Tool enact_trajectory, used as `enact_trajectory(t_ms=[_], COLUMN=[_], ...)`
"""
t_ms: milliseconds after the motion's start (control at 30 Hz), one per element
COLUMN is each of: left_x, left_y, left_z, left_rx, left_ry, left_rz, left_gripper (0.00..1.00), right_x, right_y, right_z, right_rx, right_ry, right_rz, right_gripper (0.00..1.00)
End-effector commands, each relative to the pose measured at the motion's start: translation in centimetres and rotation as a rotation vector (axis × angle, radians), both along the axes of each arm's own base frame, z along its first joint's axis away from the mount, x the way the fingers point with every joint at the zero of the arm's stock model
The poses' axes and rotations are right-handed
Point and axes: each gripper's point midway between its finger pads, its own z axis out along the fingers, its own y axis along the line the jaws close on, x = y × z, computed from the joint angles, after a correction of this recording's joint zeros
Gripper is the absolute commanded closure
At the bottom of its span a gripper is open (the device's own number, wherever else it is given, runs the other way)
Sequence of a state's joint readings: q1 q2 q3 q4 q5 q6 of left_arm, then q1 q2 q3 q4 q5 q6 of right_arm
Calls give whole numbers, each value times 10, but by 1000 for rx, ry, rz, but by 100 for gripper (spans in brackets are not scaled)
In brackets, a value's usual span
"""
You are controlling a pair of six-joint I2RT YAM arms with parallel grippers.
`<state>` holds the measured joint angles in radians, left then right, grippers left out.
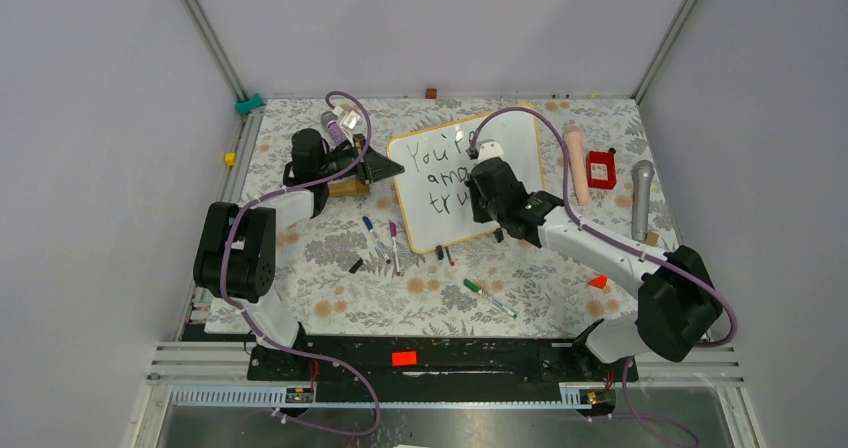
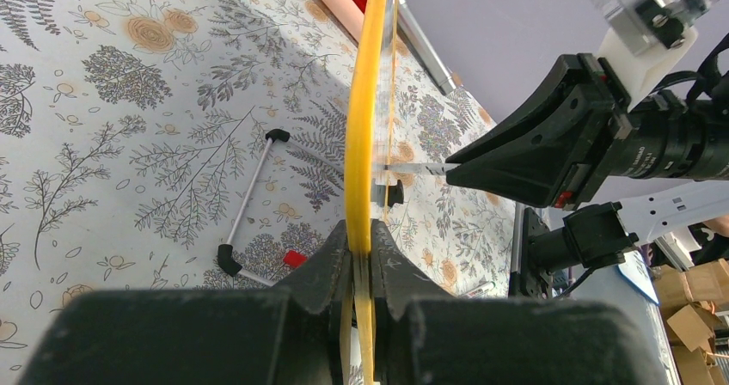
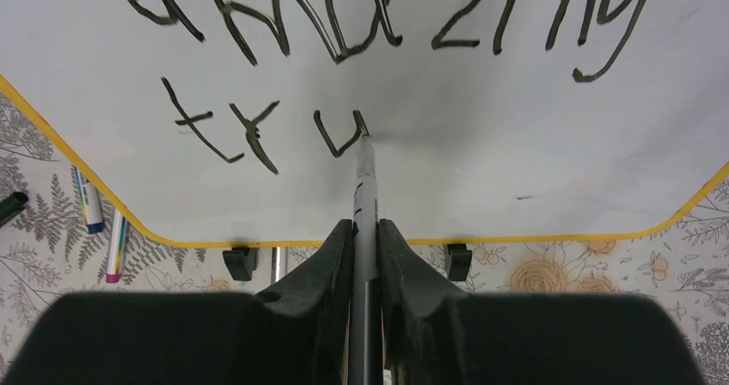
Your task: Write a sentence on the whiteboard
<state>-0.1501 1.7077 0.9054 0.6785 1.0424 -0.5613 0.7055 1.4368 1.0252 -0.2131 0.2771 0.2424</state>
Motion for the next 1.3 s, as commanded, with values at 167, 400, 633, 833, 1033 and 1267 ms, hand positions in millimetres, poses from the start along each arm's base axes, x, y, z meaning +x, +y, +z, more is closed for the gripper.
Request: enact_trajectory(t_ms=[167,400,633,833,1033,1267], left_x=[-1,-1,0,-2,-2,-2], left_y=[-1,-1,-1,-1,-1,-1], left_z=[17,18,19,18,17,17], left_rx=[12,12,11,12,12,12], left_ry=[-138,-140,-141,-140,-139,-142], left_rz=[-33,-34,-32,-34,-35,-35], left_gripper=[100,100,100,100,100,100], right_x=[1,4,11,22,32,34], right_y=[-14,-16,-22,-21,-12,-6], right_z=[-6,29,49,50,54,47], right_rx=[-9,28,34,34,44,48], right_ry=[-7,-83,-134,-132,-138,-113], right_rz=[-48,-52,-57,-64,-47,-34], right_gripper=[100,100,100,100,100,100])
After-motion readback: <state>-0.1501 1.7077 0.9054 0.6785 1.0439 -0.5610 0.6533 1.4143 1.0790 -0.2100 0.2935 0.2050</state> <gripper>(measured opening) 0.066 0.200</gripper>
